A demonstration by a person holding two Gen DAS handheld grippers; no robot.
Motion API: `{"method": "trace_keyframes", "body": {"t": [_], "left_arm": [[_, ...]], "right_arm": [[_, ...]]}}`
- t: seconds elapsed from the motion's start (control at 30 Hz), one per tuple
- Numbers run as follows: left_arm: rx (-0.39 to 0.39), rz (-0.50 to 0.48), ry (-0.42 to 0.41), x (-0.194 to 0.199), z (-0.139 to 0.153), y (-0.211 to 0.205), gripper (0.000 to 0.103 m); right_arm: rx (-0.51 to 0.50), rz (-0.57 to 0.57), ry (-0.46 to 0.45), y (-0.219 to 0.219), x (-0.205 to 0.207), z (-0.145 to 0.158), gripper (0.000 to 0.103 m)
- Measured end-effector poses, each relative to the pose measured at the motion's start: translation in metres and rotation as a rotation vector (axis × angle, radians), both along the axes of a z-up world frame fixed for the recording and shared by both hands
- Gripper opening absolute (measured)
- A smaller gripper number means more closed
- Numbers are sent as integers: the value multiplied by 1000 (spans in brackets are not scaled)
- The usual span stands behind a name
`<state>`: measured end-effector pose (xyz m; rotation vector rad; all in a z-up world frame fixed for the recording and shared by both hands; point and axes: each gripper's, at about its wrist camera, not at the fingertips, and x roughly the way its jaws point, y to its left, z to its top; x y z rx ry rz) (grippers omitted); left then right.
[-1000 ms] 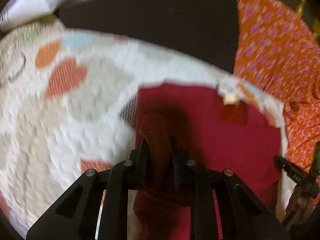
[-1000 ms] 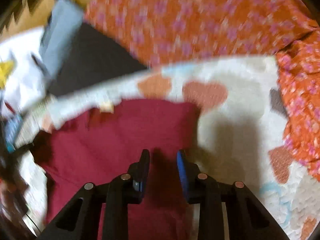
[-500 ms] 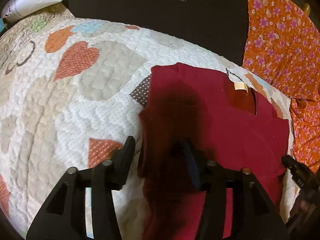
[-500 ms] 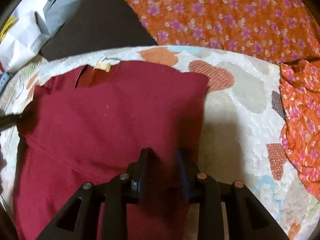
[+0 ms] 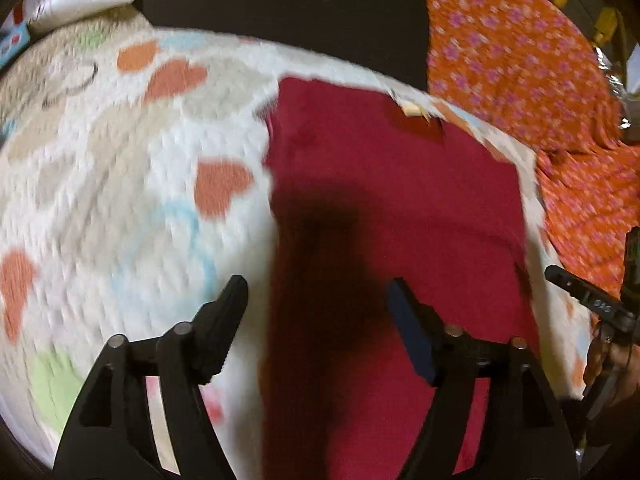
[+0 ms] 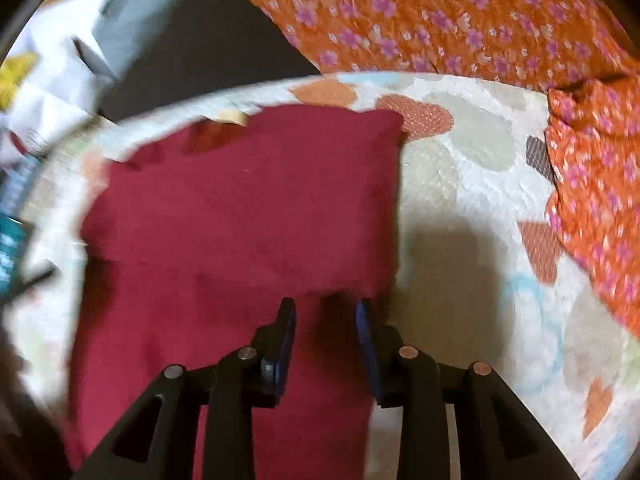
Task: Fold small clothes
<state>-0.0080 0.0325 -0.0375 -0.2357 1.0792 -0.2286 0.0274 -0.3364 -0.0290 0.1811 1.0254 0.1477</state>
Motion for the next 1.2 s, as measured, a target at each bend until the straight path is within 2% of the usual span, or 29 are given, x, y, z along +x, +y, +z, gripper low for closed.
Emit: {"method": "trace_keyframes", "body": {"t": [0.07, 0.23, 0.37, 0.57, 0.63, 0.77, 0.9, 0.93, 0.97, 1.0, 1.03, 1.07, 1.1, 1.13, 1.2], "left_arm": [[-1, -27, 29, -25, -4, -3, 73], [21, -82, 104, -79, -17, -7, 73], [-31, -46, 188, -106, -31, 5, 73], [-80, 1, 289, -126, -52, 16, 73], [-58, -6, 276, -127, -51, 12, 73], [-51, -43, 280, -128, -54, -2, 88], [-34, -98, 280, -131, -57, -18, 88], [-52, -100, 278, -131, -56, -19, 83], [-52, -99, 275, -132, -55, -20, 64], [-25, -102, 267, -134, -54, -21, 37], [-20, -108, 263, -134, -52, -21, 26], [-62, -112, 276, -133, -51, -19, 13], [-121, -108, 292, -131, -50, -15, 13], [-143, -107, 293, -129, -46, -13, 13], [-148, -118, 270, -126, -35, -10, 13]], "right_arm": [[55, 16, 22, -2, -33, 6, 45], [108, 44, 148, -8, -115, -11, 46], [119, 47, 236, -9, -163, -32, 46], [184, 14, 287, -11, -187, -56, 49], [226, 21, 316, -9, -191, -68, 49], [234, 22, 314, -4, -193, -77, 54], [242, 15, 308, -3, -194, -80, 54], [237, 24, 307, -2, -193, -79, 54], [235, 34, 306, -1, -193, -78, 49], [243, 51, 301, -1, -193, -76, 45], [277, 68, 298, -2, -191, -76, 26], [347, 84, 308, -7, -191, -75, 11], [386, 89, 308, -8, -189, -74, 11], [412, 96, 297, -9, -187, -71, 10], [470, 117, 261, -12, -181, -62, 9]]}}
